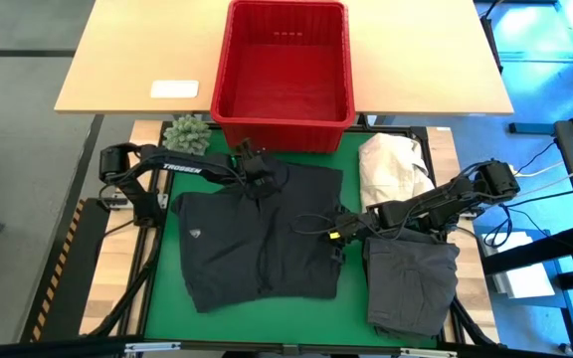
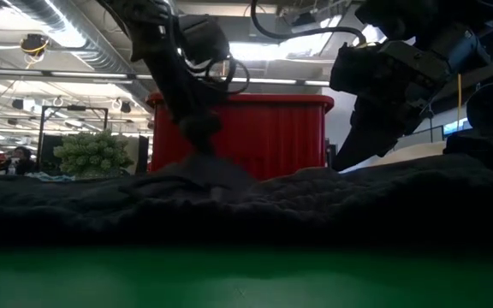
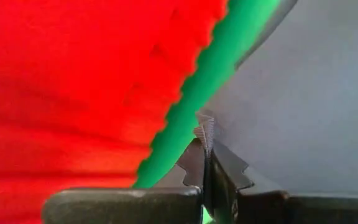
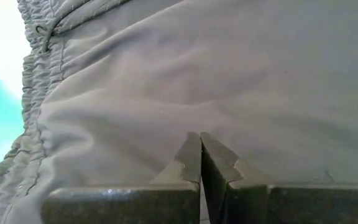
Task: Fold laundry
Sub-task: Fold the gray short
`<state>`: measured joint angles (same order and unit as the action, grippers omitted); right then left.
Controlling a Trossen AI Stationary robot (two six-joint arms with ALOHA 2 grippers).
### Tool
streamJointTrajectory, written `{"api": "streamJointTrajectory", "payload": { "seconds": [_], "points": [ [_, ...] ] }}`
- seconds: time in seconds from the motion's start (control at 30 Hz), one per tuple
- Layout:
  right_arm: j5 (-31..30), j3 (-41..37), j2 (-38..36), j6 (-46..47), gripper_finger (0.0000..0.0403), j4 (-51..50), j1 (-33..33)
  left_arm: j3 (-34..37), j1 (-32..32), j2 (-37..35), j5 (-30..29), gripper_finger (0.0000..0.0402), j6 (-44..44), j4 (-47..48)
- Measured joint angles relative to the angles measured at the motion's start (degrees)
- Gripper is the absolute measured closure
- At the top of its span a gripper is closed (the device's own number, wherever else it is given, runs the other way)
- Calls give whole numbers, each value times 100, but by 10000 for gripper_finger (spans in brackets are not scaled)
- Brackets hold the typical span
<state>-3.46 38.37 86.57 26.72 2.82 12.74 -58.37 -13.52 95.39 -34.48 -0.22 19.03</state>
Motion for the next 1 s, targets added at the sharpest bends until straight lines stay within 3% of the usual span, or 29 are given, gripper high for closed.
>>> {"api": "streamJointTrajectory", "payload": {
  "seconds": [0.13, 0.33, 0.7, 1.0],
  "points": [
    [0, 0, 1, 0, 403, 1, 2, 0, -138, 11, -103, 401, -176, 162],
    [0, 0, 1, 2, 403, 3, 2, 0, -334, 11, 272, 395, -224, -8],
    [0, 0, 2, 2, 403, 1, 2, 0, -269, -56, 402, 286, 347, -11],
    [1, 0, 1, -13, 403, 52, 2, 0, 280, -1238, 389, 239, 367, 555]
  ]
}}
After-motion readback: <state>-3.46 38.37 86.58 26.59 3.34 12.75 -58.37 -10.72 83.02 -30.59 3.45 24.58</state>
